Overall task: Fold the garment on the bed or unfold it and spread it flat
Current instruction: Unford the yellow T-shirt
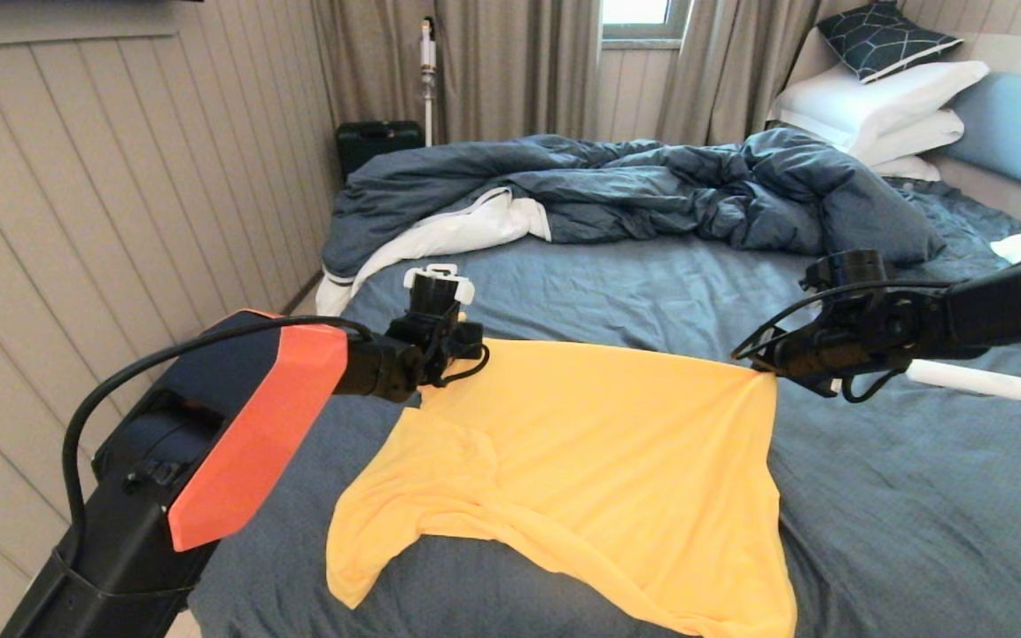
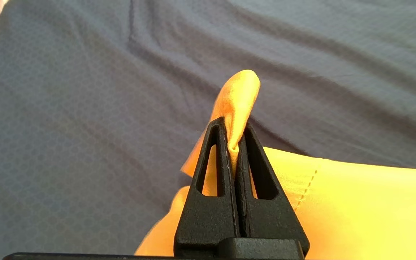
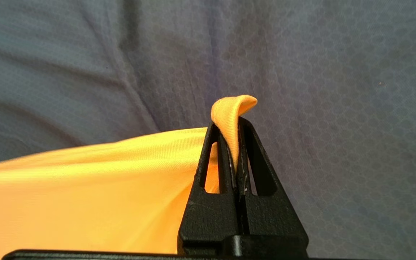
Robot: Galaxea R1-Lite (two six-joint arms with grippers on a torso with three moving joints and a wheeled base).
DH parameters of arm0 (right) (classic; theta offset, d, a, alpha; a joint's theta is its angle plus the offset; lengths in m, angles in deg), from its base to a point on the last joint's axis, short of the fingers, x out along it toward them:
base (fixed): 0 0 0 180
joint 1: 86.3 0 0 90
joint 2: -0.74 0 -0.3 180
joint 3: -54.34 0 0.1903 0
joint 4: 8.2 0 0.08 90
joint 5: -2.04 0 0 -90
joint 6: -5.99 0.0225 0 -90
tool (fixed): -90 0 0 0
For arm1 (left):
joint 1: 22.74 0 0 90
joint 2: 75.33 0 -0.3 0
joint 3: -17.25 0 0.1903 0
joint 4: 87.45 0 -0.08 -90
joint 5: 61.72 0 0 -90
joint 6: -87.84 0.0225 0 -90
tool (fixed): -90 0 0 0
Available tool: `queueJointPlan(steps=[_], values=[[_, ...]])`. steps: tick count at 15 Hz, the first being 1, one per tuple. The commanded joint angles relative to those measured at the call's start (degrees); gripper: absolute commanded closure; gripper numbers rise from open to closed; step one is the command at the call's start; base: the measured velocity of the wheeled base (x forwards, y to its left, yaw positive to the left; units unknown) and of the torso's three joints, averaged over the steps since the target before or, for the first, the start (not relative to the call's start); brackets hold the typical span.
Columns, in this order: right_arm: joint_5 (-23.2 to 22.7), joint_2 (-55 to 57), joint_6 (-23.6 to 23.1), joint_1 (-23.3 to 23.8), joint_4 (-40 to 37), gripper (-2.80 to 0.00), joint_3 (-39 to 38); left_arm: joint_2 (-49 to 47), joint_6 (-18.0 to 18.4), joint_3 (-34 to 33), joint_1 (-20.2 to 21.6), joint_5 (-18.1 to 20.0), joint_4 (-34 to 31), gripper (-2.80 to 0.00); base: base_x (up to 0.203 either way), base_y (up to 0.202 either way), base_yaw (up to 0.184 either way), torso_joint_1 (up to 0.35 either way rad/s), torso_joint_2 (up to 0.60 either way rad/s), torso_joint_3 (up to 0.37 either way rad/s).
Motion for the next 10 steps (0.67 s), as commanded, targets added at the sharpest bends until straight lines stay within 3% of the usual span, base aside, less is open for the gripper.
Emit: queueJointPlan(steps=[1,4,8,9,10], values=[[-0.1,0.1,0.2,-0.2,0.1,0.0,-0.4,-0.9,-0.1,-0.1,-0.1,-0.1,0.6,0.0,0.0,0.0,0.0,0.0,0.0,0.0],[-0.1,0.1,0.2,-0.2,0.1,0.0,-0.4,-0.9,0.5,-0.1,-0.1,0.5,0.3,0.0,0.0,0.0,0.0,0.0,0.0,0.0],[-0.1,0.2,0.2,-0.2,0.1,0.0,-0.5,0.8,0.6,-0.1,-0.8,0.5,-4.8,0.0,0.0,0.0,0.0,0.0,0.0,0.0],[-0.1,0.2,0.2,-0.2,0.1,0.0,-0.5,1.0,0.5,-0.1,-1.1,0.3,-6.5,-2.8,0.0,0.0,0.0,0.0,0.0,0.0],[-0.1,0.3,0.2,-0.2,0.1,0.0,-0.4,0.9,0.5,-0.1,-1.2,0.0,-6.3,-2.8,0.0,0.0,0.0,0.0,0.0,0.0]])
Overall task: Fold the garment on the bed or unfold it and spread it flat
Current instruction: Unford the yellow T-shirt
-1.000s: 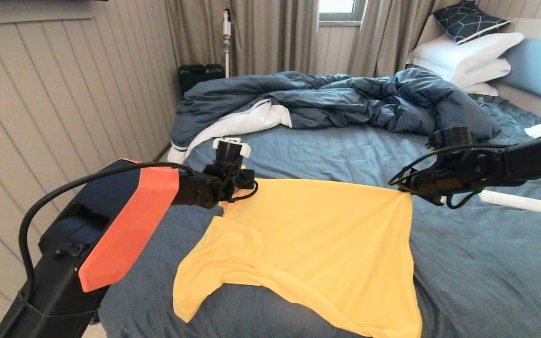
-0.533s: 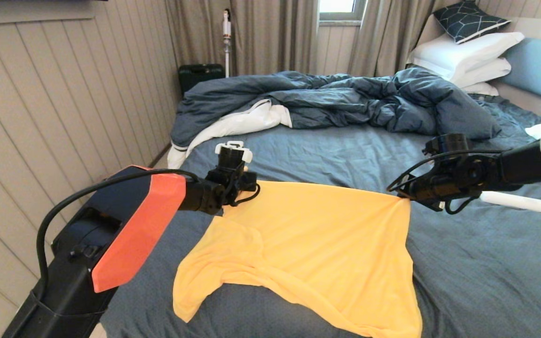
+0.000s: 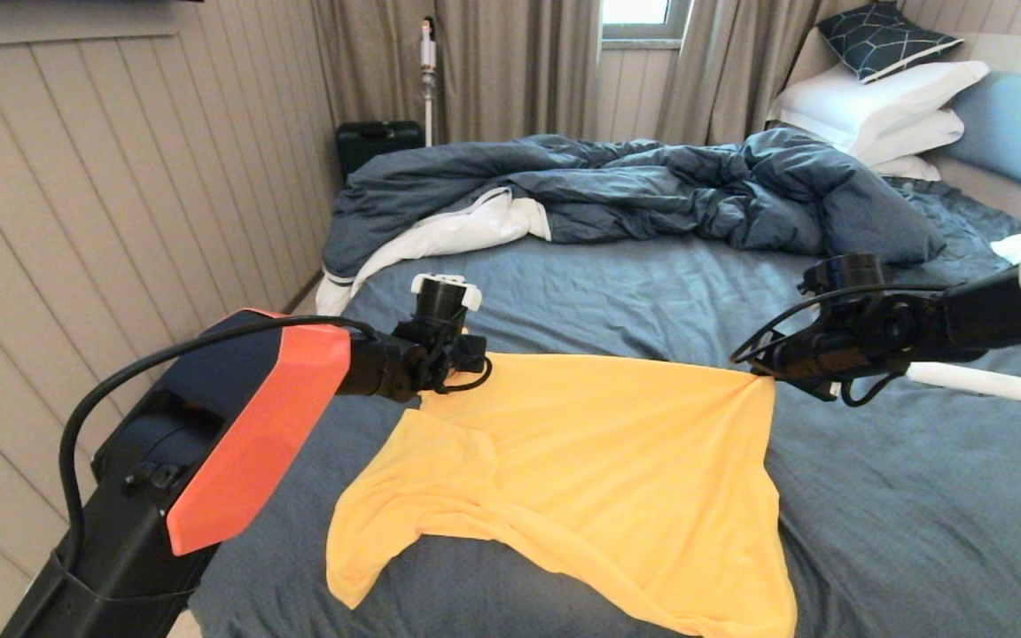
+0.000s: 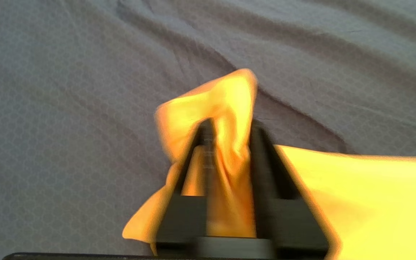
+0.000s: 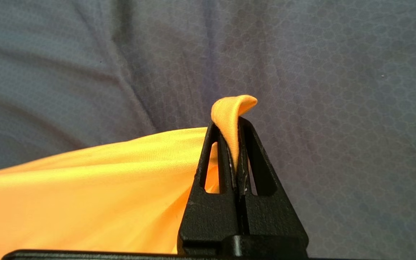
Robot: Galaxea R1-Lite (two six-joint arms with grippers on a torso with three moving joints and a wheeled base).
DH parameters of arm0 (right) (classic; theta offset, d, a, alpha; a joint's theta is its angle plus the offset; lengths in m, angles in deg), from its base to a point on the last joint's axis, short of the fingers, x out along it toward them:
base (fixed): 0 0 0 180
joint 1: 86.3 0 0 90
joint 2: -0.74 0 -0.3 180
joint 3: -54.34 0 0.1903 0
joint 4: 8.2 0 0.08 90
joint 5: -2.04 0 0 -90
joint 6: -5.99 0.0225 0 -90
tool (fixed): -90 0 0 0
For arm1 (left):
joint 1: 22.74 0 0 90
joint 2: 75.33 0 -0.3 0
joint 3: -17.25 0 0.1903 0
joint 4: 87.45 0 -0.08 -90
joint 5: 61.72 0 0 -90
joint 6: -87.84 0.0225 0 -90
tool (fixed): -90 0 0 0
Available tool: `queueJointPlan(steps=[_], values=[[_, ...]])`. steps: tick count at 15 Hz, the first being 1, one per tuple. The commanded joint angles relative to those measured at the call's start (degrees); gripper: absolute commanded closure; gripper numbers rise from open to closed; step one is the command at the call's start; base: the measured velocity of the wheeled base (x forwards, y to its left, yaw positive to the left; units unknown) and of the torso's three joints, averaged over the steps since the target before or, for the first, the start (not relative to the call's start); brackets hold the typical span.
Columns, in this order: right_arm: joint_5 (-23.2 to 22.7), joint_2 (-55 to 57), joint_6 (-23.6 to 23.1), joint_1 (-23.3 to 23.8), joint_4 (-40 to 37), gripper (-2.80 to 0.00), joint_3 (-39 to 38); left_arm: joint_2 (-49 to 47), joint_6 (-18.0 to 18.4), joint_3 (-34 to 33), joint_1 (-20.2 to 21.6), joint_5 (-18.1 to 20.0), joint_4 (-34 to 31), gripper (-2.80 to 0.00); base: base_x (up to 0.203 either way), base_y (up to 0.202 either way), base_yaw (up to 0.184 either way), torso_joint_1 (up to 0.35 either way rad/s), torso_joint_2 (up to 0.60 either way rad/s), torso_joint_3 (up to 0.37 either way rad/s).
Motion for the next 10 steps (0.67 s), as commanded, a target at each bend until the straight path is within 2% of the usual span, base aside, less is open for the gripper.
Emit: queueJointPlan(steps=[1,6,7,10], values=[[-0.1,0.4,0.1,0.1,0.0,0.0,0.3,0.2,-0.1,0.0,-0.1,-0.2,0.1,-2.8,0.0,0.0,0.0,0.0,0.0,0.0],[-0.2,0.6,0.1,-0.1,0.0,0.0,0.6,0.6,0.7,0.1,0.0,-0.4,2.6,-2.8,0.0,0.0,0.0,0.0,0.0,0.0],[-0.2,0.6,0.1,0.0,0.0,0.0,0.7,1.2,0.7,0.0,0.2,-1.9,4.5,-2.8,0.0,0.0,0.0,0.0,0.0,0.0],[-0.3,0.6,0.2,0.2,-0.1,0.0,0.8,3.0,0.5,-0.3,1.0,-5.7,4.1,-2.8,0.0,0.0,0.0,0.0,0.0,0.0]])
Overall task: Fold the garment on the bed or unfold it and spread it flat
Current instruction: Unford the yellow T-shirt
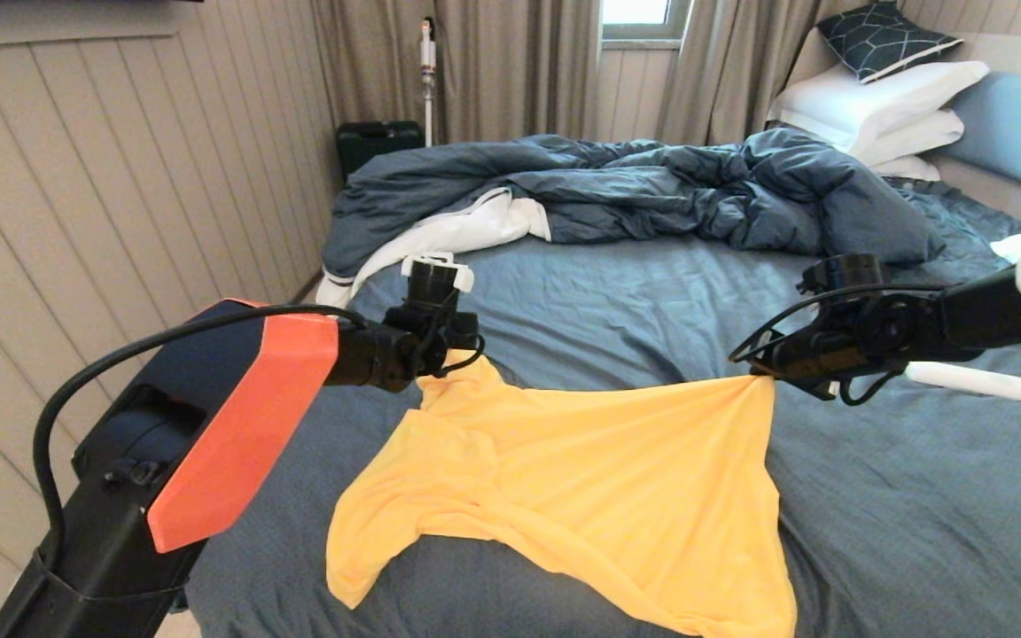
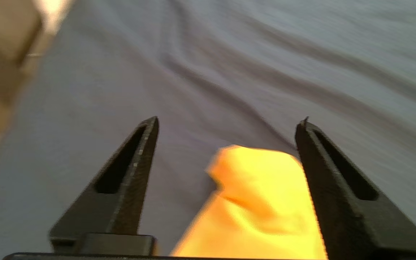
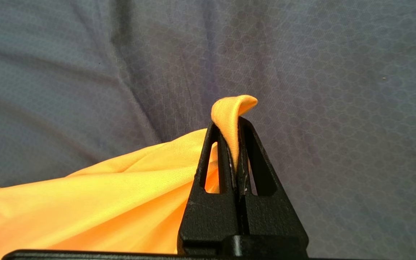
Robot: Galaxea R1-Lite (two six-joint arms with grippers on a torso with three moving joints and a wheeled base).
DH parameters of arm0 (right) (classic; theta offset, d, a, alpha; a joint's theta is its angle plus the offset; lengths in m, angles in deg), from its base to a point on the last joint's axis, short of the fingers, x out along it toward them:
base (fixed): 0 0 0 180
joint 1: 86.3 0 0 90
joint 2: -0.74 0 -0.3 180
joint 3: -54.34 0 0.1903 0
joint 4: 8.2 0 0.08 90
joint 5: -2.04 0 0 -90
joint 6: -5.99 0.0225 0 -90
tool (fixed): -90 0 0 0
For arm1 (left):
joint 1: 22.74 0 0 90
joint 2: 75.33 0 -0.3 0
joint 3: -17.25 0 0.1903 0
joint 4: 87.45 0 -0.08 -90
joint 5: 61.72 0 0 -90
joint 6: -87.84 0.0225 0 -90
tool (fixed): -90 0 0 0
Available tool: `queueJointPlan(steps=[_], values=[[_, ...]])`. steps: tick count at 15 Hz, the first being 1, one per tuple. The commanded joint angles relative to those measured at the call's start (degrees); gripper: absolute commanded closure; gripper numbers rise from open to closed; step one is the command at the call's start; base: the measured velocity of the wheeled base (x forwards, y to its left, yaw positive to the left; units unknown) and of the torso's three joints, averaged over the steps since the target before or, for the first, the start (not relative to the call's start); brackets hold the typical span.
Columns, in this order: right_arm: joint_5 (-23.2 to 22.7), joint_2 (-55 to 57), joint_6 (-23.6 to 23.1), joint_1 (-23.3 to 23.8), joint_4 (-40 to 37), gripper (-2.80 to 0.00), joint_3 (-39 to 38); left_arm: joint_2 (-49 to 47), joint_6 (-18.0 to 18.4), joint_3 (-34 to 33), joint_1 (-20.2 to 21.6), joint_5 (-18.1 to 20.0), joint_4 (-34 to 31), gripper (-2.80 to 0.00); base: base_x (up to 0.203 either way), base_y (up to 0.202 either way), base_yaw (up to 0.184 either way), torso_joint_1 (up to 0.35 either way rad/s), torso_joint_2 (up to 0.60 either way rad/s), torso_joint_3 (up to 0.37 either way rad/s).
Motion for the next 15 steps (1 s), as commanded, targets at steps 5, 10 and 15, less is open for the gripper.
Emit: queueJointPlan(steps=[5,10,15], values=[[-0.1,-0.4,-0.8,1.4,0.0,0.0,0.6,6.9,-1.5,-6.4,1.0,-4.8,-3.0,-2.8,0.0,0.0,0.0,0.0,0.0,0.0],[-0.3,0.7,-1.1,3.3,-0.1,0.0,2.2,10.0,-2.0,-12.4,0.7,-5.0,-3.3,-2.8,0.0,0.0,0.0,0.0,0.0,0.0],[0.2,3.0,-5.4,3.2,0.0,-2.8,1.9,9.7,-2.3,-12.3,0.3,-5.0,-3.5,-2.8,0.0,0.0,0.0,0.0,0.0,0.0]])
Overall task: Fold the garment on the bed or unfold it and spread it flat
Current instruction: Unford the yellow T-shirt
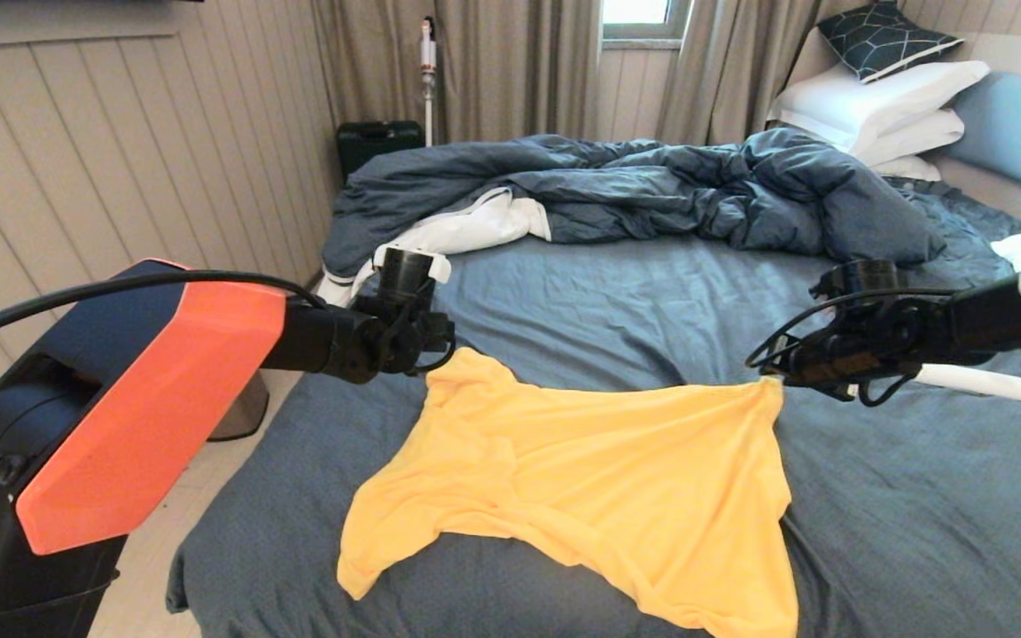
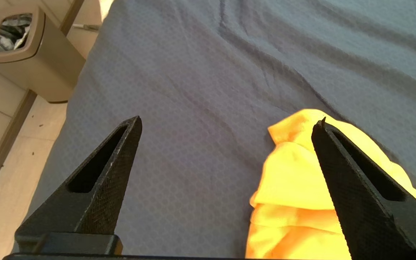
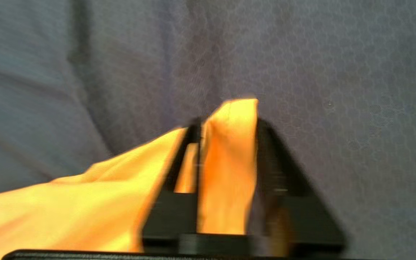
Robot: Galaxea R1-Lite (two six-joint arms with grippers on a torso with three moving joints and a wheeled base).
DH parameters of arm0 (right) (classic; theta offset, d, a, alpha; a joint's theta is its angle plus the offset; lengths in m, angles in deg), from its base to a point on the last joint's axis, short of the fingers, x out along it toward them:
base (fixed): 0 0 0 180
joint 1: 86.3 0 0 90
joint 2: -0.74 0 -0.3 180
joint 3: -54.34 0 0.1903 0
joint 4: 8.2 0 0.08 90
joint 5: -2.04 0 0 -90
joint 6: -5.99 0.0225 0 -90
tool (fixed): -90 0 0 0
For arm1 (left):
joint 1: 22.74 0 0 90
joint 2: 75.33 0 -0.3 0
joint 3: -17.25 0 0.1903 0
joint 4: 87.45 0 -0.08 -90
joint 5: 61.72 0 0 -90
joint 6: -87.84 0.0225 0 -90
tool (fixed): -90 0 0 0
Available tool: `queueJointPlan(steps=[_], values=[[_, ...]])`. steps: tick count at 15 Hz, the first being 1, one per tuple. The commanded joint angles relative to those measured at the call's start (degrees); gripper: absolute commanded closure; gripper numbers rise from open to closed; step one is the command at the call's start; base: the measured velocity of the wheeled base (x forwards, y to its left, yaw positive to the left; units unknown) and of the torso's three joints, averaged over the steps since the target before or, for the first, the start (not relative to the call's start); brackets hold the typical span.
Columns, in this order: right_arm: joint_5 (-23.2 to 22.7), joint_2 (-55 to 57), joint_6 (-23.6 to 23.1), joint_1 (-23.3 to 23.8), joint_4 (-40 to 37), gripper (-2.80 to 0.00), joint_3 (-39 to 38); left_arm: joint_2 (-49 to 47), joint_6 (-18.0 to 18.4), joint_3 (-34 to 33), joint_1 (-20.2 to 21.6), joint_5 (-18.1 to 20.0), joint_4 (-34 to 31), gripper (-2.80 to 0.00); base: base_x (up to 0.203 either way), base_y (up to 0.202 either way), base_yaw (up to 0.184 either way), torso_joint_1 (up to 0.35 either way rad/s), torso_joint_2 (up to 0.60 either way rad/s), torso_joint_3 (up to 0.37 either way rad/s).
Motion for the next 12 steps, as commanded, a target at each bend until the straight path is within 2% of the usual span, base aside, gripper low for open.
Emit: queueJointPlan(steps=[1,6,8,9,10,12], values=[[0.0,1.3,-0.7,0.3,0.1,-2.8,0.5,-0.1,0.0,0.3,-0.3,-0.2,-0.1,-2.8,0.0,0.0,0.0,0.0,0.0,0.0],[-0.2,1.0,-0.8,2.5,0.7,-2.8,2.3,0.2,-0.4,-0.4,-1.1,-0.2,-0.6,-2.8,0.0,0.0,0.0,0.0,0.0,0.0],[-0.5,-3.8,-0.6,2.9,0.1,-2.8,2.3,1.9,-3.9,-2.2,-3.7,-0.2,-7.0,-2.8,0.0,0.0,0.0,0.0,0.0,0.0],[-0.6,-5.4,-0.4,2.8,-0.6,-2.8,2.3,2.1,-4.4,-2.2,-3.9,-0.1,-7.4,-2.8,0.0,0.0,0.0,0.0,0.0,0.0],[-0.7,-7.7,-0.3,1.9,-2.9,-2.8,2.5,3.0,-6.7,-2.0,-4.1,0.5,-11.6,-2.8,0.0,0.0,0.0,0.0,0.0,0.0],[-1.7,-9.7,-0.1,-2.7,-13.9,-2.8,5.1,6.0,-11.4,-1.9,-4.4,4.3,-20.9,-2.8,0.0,0.0,0.0,0.0,0.0,0.0]])
